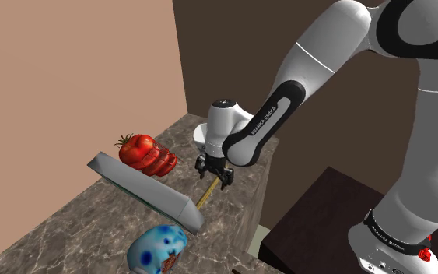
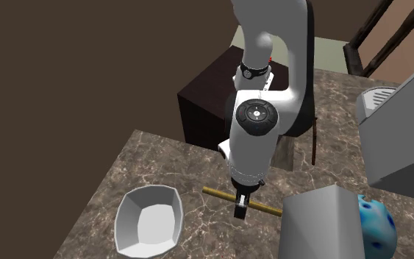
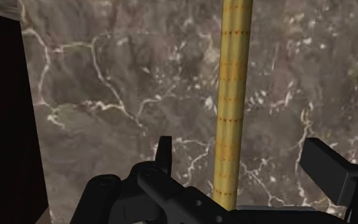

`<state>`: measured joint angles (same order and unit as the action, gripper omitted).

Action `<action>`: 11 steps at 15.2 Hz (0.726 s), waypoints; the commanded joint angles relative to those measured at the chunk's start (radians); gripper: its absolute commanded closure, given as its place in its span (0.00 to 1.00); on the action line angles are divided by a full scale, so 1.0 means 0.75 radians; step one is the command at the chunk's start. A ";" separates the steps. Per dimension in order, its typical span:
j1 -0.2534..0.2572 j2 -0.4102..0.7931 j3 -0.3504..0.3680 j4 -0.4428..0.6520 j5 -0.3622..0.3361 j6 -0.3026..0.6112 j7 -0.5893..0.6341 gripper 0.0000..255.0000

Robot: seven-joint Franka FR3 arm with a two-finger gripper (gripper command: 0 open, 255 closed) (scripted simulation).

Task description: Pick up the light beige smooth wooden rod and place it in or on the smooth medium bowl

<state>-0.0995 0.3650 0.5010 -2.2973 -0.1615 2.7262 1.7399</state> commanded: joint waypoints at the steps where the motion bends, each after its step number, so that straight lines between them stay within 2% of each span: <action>1: 0.029 0.046 -0.032 0.014 -0.037 0.030 0.029 0.00; 4: 0.061 0.093 -0.066 0.028 -0.070 0.063 0.054 0.00; 11: 0.061 0.093 -0.066 0.028 -0.070 0.063 0.054 0.00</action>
<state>-0.0538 0.4348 0.4514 -2.2762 -0.2139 2.7736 1.7802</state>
